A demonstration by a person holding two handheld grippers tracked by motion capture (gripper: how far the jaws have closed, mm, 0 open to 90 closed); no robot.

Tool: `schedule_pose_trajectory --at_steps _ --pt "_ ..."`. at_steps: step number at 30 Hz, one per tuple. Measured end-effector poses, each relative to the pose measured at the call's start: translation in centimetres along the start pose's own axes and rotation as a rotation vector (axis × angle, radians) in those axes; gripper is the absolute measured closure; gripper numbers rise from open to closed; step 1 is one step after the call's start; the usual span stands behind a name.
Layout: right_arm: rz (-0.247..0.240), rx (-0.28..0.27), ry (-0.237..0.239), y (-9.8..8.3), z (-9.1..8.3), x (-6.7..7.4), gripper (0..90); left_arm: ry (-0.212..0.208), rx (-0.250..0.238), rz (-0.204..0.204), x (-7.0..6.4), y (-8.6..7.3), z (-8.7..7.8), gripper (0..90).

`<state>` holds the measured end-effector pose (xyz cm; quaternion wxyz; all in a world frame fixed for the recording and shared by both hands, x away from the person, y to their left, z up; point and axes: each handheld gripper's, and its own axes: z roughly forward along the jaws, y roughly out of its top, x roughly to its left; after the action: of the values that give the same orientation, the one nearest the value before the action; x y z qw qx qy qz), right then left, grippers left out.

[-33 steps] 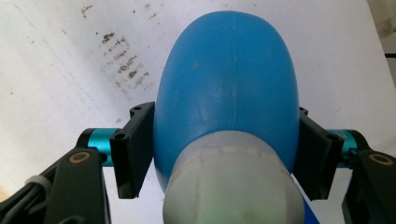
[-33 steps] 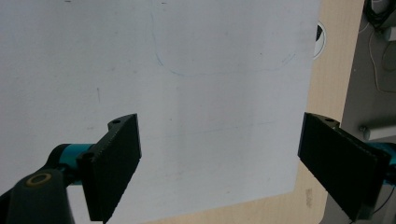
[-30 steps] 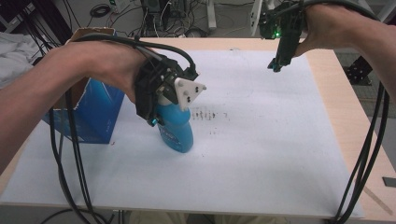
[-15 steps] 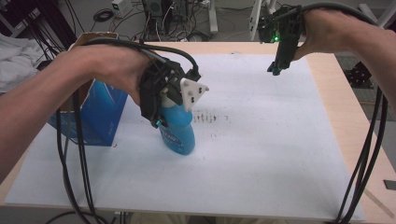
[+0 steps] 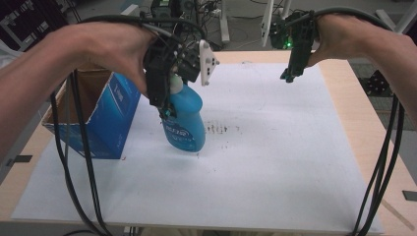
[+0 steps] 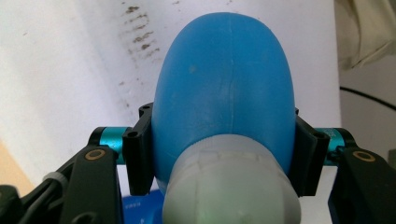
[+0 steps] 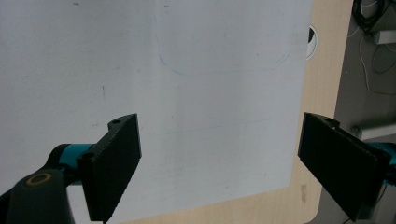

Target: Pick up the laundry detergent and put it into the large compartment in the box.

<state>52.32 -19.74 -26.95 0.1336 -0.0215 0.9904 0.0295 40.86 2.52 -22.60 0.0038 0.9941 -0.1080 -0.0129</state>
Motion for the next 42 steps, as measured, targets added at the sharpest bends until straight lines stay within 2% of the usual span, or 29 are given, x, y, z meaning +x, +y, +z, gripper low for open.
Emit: schedule_pose_trajectory --at_steps 1,2,3,4,7,8,9,12,13,14,15,16,18,22,23,24,25,31,36,37,38,41,42 --pt "-0.001 0.001 0.0 0.0 -0.1 0.0 12.4 0.003 0.005 -0.032 0.2 0.0 -1.1 38.0" --pt "-0.001 0.001 0.0 0.0 -0.1 0.0 12.4 0.003 0.005 -0.032 0.2 0.0 -1.1 38.0" --pt "-0.001 0.0 0.0 0.0 -0.1 0.1 12.5 0.004 0.01 -0.049 0.2 0.0 -1.6 38.0" --pt "-0.002 0.0 -0.001 -0.1 -0.2 0.1 12.4 0.005 0.017 -0.083 0.3 0.1 -2.6 38.0" --pt "-0.003 -0.004 -0.005 -0.1 -0.4 0.2 12.4 -0.003 0.002 -0.132 0.5 0.1 -4.0 38.0" --pt "-0.004 -0.005 -0.006 -0.1 -0.4 0.3 12.5 -0.003 0.002 -0.132 0.5 0.1 -4.0 38.0" --pt "-0.004 -0.005 -0.006 -0.1 -0.4 0.3 12.5 -0.015 0.009 -0.149 0.7 0.1 -4.4 38.0" --pt "-0.013 -0.01 -0.009 0.1 -0.5 0.3 12.4 -0.02 -0.014 -0.201 1.0 -0.2 -5.8 38.0" --pt "-0.015 -0.011 -0.009 0.1 -0.5 0.4 12.4 -0.017 -0.022 -0.234 1.1 -0.6 -6.7 38.1" --pt "-0.013 -0.012 -0.012 0.1 -0.6 0.4 12.4 -0.017 -0.022 -0.234 1.1 -0.6 -6.7 38.1" --pt "-0.015 -0.015 -0.011 0.0 -0.6 0.3 12.4 -0.016 -0.037 -0.277 1.2 -1.1 -7.3 38.1" --pt "-0.015 -0.015 -0.011 0.0 -0.6 0.3 12.4 -0.016 -0.037 -0.277 1.2 -1.1 -7.3 38.1" --pt "-0.012 -0.018 -0.011 -0.1 -0.6 0.3 12.4 -0.019 -0.041 -0.305 1.4 -1.7 -7.9 38.1" --pt "-0.009 -0.022 -0.014 -0.3 -0.6 0.4 12.4 -0.028 -0.065 -0.415 2.1 -3.6 -8.7 38.1" --pt "-0.008 -0.02 -0.012 -0.3 -0.6 0.4 12.4 -0.018 -0.063 -0.476 2.3 -4.7 -9.0 38.1" --pt "-0.01 -0.019 -0.014 -0.4 -0.5 0.4 12.4 -0.013 -0.059 -0.509 2.5 -5.2 -9.1 38.1" --pt "-0.01 -0.019 -0.014 -0.4 -0.5 0.4 12.4 -0.013 -0.059 -0.509 2.5 -5.2 -9.1 38.1" --pt "-0.005 -0.024 -0.014 -0.7 -0.6 0.4 12.4 0.029 -0.057 -0.71 3.0 -8.8 -10.0 38.2" --pt "-0.003 -0.025 -0.013 -0.8 -0.6 0.4 12.4 0.058 -0.064 -0.844 3.0 -11.3 -10.6 38.2" --pt "-0.005 -0.026 -0.016 -0.8 -0.6 0.3 12.4 0.07 -0.062 -0.893 2.8 -12.3 -10.7 38.2" --pt "-0.005 -0.026 -0.016 -0.8 -0.6 0.3 12.4 0.07 -0.062 -0.893 2.8 -12.3 -10.7 38.2" --pt "-0.003 -0.023 -0.014 -0.9 -0.5 0.3 12.4 0.073 -0.068 -0.971 2.6 -13.5 -10.9 38.2" --pt "-0.004 -0.021 -0.013 -0.9 -0.4 0.3 12.4 0.078 -0.064 -0.984 2.5 -13.9 -10.9 38.2"
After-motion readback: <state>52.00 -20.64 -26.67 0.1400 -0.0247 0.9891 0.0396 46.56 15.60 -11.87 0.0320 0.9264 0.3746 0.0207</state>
